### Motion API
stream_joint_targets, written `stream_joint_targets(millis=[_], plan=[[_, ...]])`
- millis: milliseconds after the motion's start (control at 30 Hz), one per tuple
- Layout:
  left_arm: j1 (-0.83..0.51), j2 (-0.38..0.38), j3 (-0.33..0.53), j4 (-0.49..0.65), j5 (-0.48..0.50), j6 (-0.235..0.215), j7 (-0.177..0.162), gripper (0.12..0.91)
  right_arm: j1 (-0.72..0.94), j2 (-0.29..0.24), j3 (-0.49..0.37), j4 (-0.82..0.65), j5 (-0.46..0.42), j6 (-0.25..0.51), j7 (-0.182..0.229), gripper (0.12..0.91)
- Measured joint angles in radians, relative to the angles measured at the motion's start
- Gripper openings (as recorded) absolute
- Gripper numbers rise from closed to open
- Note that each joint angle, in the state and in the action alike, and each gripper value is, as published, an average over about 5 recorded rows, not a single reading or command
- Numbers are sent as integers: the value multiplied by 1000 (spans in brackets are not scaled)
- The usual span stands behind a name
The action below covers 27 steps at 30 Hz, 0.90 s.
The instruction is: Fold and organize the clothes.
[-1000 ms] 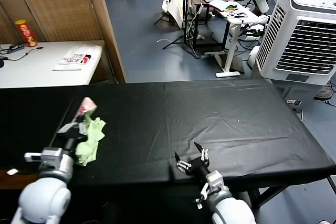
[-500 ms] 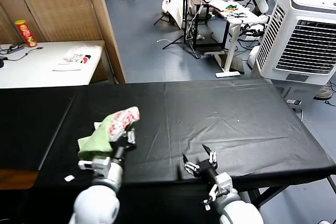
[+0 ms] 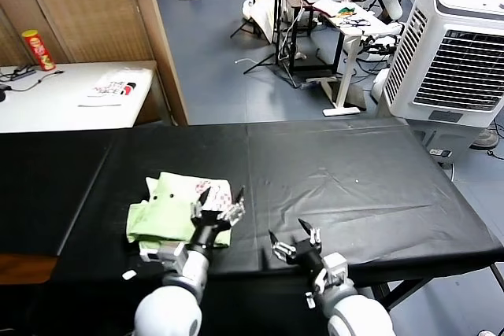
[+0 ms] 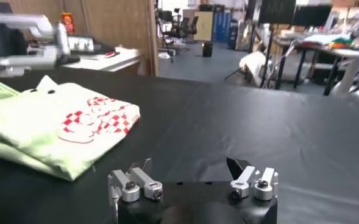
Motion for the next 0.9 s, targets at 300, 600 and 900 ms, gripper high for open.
stream_joint_targets(millis=[300,600,900], plan=[[27,69,-110,-12,-28,-29,-5,798,190,80,-106,-170,248,-63,73,798],[62,81,-182,-20,-28,-64,-13,798,320,165,-179,-336,323,-72,79,738],[68,83,-197,-20,-31,-83,-28,798,341,169,-186,-361,332,-78,72,297]])
